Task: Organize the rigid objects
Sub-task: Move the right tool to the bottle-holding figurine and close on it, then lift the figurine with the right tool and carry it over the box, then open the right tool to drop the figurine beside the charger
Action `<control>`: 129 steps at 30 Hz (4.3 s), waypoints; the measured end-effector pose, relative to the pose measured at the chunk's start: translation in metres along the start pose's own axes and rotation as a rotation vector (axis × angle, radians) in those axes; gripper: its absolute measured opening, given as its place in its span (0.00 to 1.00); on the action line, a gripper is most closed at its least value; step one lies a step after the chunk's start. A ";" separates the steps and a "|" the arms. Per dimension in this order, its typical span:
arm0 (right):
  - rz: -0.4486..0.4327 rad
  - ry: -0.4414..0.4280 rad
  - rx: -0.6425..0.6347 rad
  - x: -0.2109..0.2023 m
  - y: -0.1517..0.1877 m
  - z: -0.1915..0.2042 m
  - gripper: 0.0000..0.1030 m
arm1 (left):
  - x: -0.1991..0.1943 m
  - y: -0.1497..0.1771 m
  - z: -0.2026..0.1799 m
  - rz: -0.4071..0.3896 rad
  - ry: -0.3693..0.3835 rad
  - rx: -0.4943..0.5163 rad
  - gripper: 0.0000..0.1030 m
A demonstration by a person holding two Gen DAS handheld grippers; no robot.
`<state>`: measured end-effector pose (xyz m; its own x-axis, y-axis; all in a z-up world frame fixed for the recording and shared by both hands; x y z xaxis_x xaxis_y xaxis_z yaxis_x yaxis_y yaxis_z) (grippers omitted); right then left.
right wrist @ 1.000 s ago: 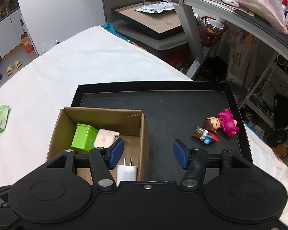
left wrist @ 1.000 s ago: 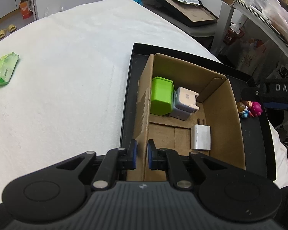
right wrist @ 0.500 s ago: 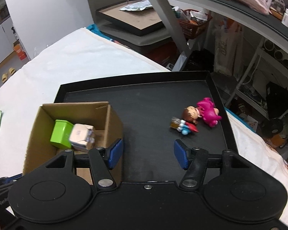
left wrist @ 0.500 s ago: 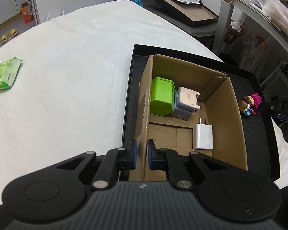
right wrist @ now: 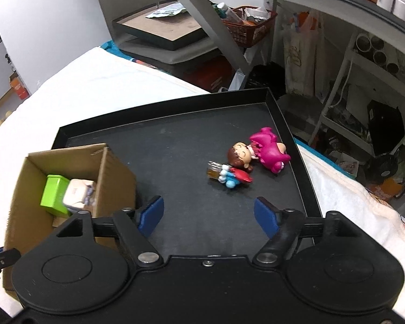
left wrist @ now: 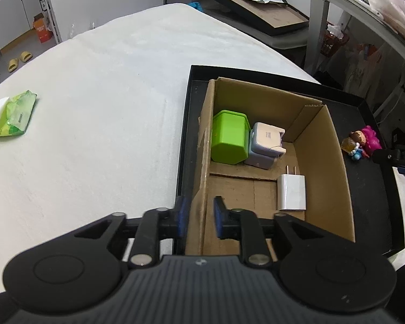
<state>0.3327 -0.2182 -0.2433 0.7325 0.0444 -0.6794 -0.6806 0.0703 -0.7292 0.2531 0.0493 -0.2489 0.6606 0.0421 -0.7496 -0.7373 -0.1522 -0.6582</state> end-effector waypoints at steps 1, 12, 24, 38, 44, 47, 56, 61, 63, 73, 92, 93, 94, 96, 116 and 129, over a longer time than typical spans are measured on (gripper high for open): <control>0.003 0.000 0.008 0.002 0.002 -0.003 0.72 | 0.000 0.000 0.000 -0.004 -0.008 0.005 0.33; -0.036 0.008 0.076 0.037 0.013 -0.019 0.84 | 0.001 -0.006 -0.010 -0.027 -0.041 0.044 0.48; -0.061 0.029 0.136 0.074 0.029 -0.022 0.85 | 0.013 -0.007 -0.024 -0.008 -0.085 0.108 0.49; -0.137 0.124 0.084 0.096 0.019 -0.028 0.79 | 0.027 -0.007 -0.044 0.015 -0.110 0.185 0.54; -0.145 0.142 0.038 0.093 0.017 -0.030 0.58 | 0.030 -0.007 -0.045 0.019 -0.121 0.187 0.54; -0.135 0.137 0.046 0.091 0.018 -0.032 0.58 | 0.030 -0.008 -0.045 0.019 -0.123 0.186 0.54; -0.108 0.125 0.041 0.080 0.022 -0.033 0.58 | 0.026 -0.010 -0.043 0.008 -0.103 0.153 0.54; -0.117 0.113 0.021 0.066 0.017 -0.029 0.58 | 0.023 -0.011 -0.041 -0.004 -0.090 0.139 0.54; -0.118 0.107 0.014 0.060 0.015 -0.026 0.58 | 0.021 -0.012 -0.041 -0.011 -0.085 0.137 0.54; -0.133 0.056 -0.035 0.025 0.005 -0.002 0.58 | 0.014 -0.014 -0.032 -0.037 -0.066 0.086 0.54; -0.218 -0.058 -0.201 -0.024 -0.026 0.068 0.58 | 0.004 -0.010 -0.019 -0.046 -0.007 0.018 0.54; -0.219 -0.063 -0.211 -0.026 -0.026 0.072 0.58 | 0.004 -0.010 -0.018 -0.043 -0.006 0.012 0.54; -0.220 -0.070 -0.224 -0.027 -0.027 0.076 0.58 | 0.005 -0.010 -0.017 -0.042 -0.004 0.006 0.54; -0.223 -0.078 -0.251 -0.029 -0.027 0.084 0.58 | 0.005 -0.010 -0.015 -0.041 0.003 -0.007 0.54; -0.190 -0.135 -0.540 -0.026 -0.017 0.151 0.59 | 0.008 -0.012 0.001 -0.056 0.076 -0.080 0.37; -0.187 -0.067 -0.704 -0.022 -0.009 0.169 0.64 | 0.018 -0.005 0.004 -0.008 0.055 -0.080 0.10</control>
<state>0.3252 -0.0509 -0.2076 0.8215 0.1566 -0.5482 -0.3763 -0.5734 -0.7277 0.2678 0.0551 -0.2590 0.6746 -0.0099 -0.7381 -0.7198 -0.2305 -0.6548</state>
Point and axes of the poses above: each gripper's, at about its wrist camera, not at the fingertips, and x roughly the way its jaws point, z to its left, y to its underside, the point moved 9 cm from there along x, roughly the way its jaws point, and after that the axes turned 12 degrees about -z, right-handed, at the moved point
